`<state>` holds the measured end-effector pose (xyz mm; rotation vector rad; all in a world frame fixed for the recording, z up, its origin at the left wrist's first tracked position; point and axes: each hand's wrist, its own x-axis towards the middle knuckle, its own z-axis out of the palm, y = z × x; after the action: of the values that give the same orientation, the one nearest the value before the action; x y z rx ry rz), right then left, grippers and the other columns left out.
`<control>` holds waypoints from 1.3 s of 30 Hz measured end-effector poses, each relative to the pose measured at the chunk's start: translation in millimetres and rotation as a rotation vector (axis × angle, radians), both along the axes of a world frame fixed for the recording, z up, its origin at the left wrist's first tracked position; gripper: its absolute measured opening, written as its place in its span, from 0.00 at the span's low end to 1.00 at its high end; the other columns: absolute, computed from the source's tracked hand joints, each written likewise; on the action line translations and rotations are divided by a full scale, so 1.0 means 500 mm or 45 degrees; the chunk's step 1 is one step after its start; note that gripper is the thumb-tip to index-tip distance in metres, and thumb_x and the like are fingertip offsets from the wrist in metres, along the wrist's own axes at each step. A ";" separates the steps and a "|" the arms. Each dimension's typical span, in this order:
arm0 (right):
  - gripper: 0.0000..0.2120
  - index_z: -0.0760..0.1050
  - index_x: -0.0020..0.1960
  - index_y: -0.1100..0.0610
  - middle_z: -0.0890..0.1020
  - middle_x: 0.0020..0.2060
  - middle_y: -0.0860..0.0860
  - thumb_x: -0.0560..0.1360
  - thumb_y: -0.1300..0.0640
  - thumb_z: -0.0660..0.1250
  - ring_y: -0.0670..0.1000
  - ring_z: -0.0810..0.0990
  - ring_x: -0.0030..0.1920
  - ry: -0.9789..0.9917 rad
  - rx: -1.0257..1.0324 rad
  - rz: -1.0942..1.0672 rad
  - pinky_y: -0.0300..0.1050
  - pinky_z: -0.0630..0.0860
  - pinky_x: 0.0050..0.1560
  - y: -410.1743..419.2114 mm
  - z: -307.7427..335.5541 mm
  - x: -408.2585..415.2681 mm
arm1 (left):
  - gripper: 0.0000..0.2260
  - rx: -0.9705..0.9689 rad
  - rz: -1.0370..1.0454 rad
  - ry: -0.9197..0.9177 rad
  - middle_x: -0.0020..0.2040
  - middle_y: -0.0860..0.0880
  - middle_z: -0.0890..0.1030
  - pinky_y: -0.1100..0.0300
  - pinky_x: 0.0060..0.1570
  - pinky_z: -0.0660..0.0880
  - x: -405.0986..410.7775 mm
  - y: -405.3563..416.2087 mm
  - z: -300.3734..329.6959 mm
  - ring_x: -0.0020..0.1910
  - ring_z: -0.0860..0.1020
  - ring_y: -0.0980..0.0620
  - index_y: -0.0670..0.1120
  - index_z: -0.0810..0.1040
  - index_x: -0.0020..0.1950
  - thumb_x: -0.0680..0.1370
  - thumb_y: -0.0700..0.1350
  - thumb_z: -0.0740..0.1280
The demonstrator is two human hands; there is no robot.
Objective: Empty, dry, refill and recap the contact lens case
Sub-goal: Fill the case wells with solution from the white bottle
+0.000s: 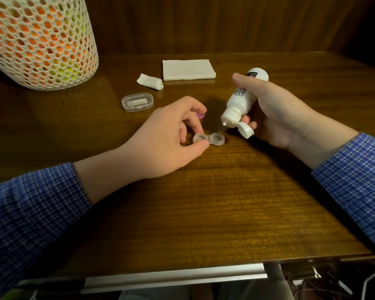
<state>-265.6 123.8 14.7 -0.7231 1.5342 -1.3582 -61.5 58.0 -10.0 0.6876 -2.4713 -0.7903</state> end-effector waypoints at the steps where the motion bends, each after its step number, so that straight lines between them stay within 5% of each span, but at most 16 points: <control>1: 0.23 0.72 0.59 0.57 0.79 0.38 0.53 0.76 0.42 0.73 0.47 0.73 0.25 0.020 0.003 -0.004 0.38 0.69 0.23 0.000 0.000 0.002 | 0.24 0.000 -0.001 0.001 0.48 0.59 0.82 0.67 0.37 0.78 0.000 0.000 0.000 0.39 0.79 0.50 0.50 0.73 0.70 0.75 0.47 0.75; 7: 0.18 0.75 0.51 0.57 0.82 0.29 0.49 0.77 0.43 0.72 0.47 0.74 0.25 0.179 -0.056 0.042 0.38 0.68 0.23 0.004 -0.007 0.015 | 0.24 -0.002 0.002 -0.005 0.48 0.58 0.82 0.66 0.38 0.78 0.001 -0.002 -0.001 0.37 0.79 0.51 0.51 0.73 0.69 0.76 0.47 0.76; 39: 0.22 0.75 0.55 0.58 0.83 0.35 0.52 0.76 0.41 0.73 0.47 0.74 0.25 0.133 -0.015 -0.007 0.38 0.68 0.23 0.002 -0.005 0.013 | 0.24 0.029 0.012 -0.023 0.49 0.57 0.83 0.64 0.37 0.79 0.000 -0.002 0.001 0.38 0.79 0.51 0.50 0.73 0.70 0.76 0.47 0.76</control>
<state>-259.2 124.6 12.2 -0.8086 1.6120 -1.3531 -61.6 57.0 -9.7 0.7173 -2.4765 -0.8135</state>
